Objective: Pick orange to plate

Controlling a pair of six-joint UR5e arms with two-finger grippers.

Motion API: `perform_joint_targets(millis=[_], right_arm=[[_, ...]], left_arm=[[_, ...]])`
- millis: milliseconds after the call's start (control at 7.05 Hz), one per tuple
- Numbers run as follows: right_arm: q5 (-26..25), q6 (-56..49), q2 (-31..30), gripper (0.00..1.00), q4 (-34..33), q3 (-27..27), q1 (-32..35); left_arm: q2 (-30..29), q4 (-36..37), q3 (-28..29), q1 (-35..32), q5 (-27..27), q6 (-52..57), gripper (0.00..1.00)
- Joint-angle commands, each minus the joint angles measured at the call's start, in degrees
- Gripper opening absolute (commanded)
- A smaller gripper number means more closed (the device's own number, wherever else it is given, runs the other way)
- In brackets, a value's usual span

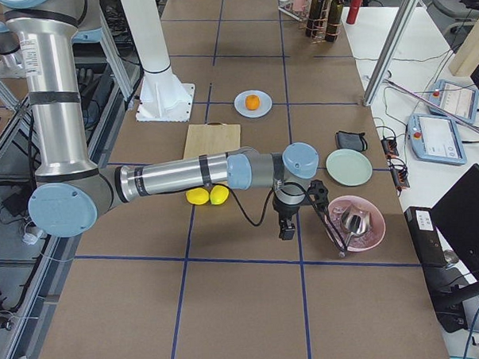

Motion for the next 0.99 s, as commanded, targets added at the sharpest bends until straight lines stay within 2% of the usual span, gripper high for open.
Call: perform_joint_targets(millis=[0,851], right_arm=[[0.1,0.1,0.0,1.00,0.0,0.1,0.0],[0.8,0.2,-0.2,1.00,1.4,-0.5,0.0]], left_arm=[[-0.1,0.0,0.0,0.0,0.0,0.0,1.00],[-0.8,0.2,0.7,0.2,-0.4,-0.1,1.00]])
